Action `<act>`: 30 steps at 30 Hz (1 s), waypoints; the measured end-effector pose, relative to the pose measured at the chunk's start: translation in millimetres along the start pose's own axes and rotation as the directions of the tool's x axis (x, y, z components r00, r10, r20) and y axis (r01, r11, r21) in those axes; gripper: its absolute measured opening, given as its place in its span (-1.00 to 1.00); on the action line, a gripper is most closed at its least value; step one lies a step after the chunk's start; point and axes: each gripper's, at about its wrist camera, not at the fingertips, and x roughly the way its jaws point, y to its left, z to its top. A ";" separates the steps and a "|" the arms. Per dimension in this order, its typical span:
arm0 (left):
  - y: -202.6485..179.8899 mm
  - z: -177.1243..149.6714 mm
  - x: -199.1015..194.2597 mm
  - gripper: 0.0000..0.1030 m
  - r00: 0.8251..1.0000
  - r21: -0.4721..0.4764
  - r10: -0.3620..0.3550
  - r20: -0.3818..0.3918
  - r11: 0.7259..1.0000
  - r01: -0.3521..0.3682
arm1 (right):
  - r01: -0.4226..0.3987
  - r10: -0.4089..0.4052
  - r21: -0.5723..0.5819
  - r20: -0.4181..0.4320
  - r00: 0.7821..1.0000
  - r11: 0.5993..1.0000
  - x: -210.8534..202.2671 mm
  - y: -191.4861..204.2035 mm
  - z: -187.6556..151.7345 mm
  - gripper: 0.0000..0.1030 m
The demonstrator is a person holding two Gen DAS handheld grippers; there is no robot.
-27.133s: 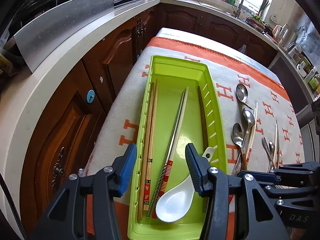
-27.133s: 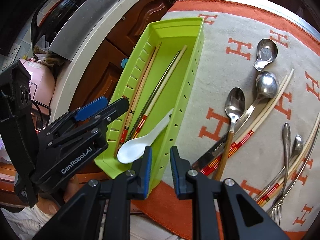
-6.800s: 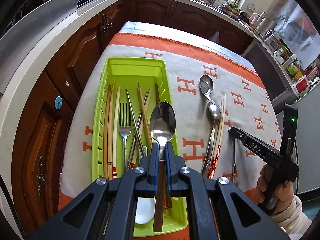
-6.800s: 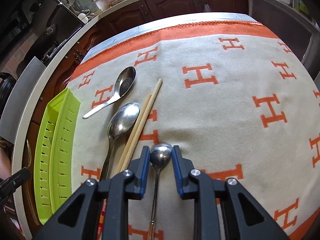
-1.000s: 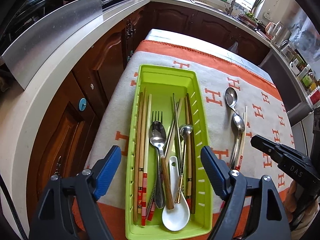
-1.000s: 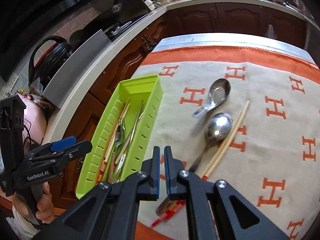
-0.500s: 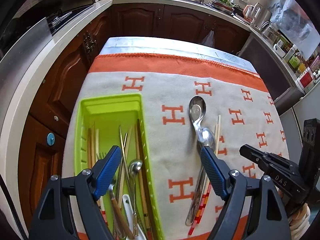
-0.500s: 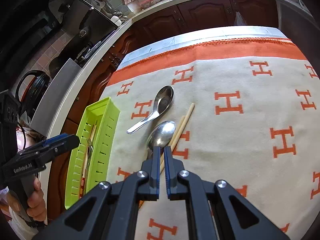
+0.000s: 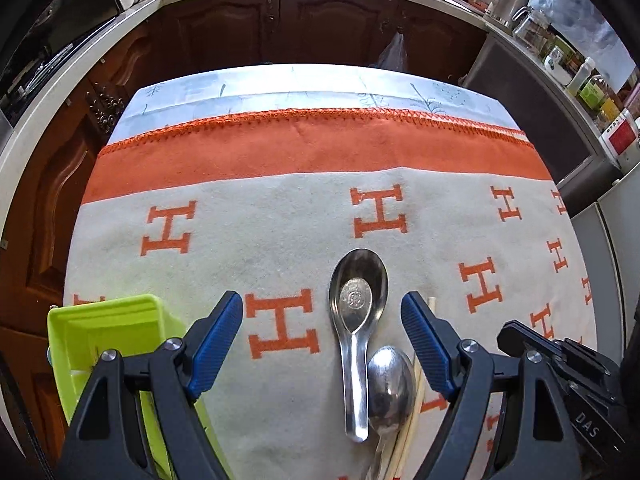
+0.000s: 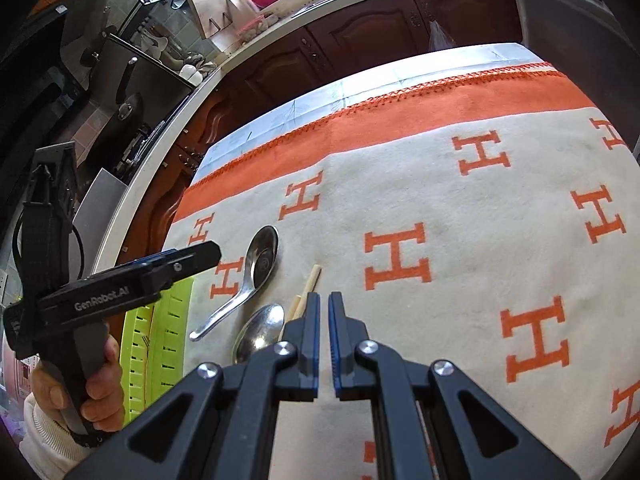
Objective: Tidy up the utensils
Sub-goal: 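Grasp the flat steel soup spoon by its handle with the left gripper and lift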
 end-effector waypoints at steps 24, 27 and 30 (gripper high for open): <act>-34.0 -17.7 33.4 -0.32 0.996 0.075 0.094 0.006 0.993 -0.094 | -0.008 0.008 0.010 -0.012 1.000 1.000 3.6 -12.8 -11.1 -0.89; -36.1 -20.6 31.9 -0.33 0.995 0.063 0.098 0.018 0.993 -0.099 | -0.008 0.008 0.005 -0.017 1.000 1.000 3.5 -12.0 -13.0 -0.89; -29.5 -23.0 28.3 -0.33 0.997 0.039 0.074 0.015 0.996 -0.074 | -0.024 0.024 -0.005 -0.021 0.999 1.000 0.9 -8.0 -14.3 -0.89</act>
